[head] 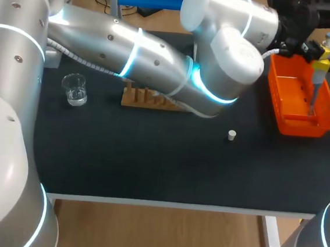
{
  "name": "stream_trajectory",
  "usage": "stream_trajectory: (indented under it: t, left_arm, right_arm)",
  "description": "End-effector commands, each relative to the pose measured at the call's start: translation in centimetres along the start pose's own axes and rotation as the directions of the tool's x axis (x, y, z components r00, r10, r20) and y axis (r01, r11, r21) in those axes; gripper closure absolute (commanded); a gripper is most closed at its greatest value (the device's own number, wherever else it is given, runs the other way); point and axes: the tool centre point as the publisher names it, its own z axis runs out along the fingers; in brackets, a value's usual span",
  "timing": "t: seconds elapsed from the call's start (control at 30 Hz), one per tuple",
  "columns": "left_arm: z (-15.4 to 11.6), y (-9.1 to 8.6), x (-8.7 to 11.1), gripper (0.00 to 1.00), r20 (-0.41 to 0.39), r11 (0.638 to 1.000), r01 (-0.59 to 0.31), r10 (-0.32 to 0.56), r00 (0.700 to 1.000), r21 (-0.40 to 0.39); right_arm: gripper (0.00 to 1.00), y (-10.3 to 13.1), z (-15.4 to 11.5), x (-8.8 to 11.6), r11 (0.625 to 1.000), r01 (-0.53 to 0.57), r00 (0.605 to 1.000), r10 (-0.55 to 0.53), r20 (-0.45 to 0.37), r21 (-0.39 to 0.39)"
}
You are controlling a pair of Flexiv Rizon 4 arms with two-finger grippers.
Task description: Invert the test tube, pick up the pipette, mount the tip to pipette, aspirate from beaker and dispense into the tube, eject the tip, return the pipette, and cap with the stopper.
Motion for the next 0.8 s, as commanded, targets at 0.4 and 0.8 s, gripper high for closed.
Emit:
stream_trajectory:
  t: [0.4, 0.8]
  left_arm:
    - [-2.6, -1.5, -0.1, 1.00, 0.066, 0.996, -0.038, 0.033, 0.997, 0.082]
    - [-2.2, -1.2, -0.7, 1.00, 0.069, 0.995, -0.047, 0.040, 0.997, 0.094]
  right_arm:
    - [1.00, 0.1, -0.1, 0.5, 1.000, 0.001, 1.000, -0.001, -0.005, 0.003]
    - [1.00, 0.1, -0.1, 0.5, 1.000, 0.001, 1.000, -0.001, -0.005, 0.003]
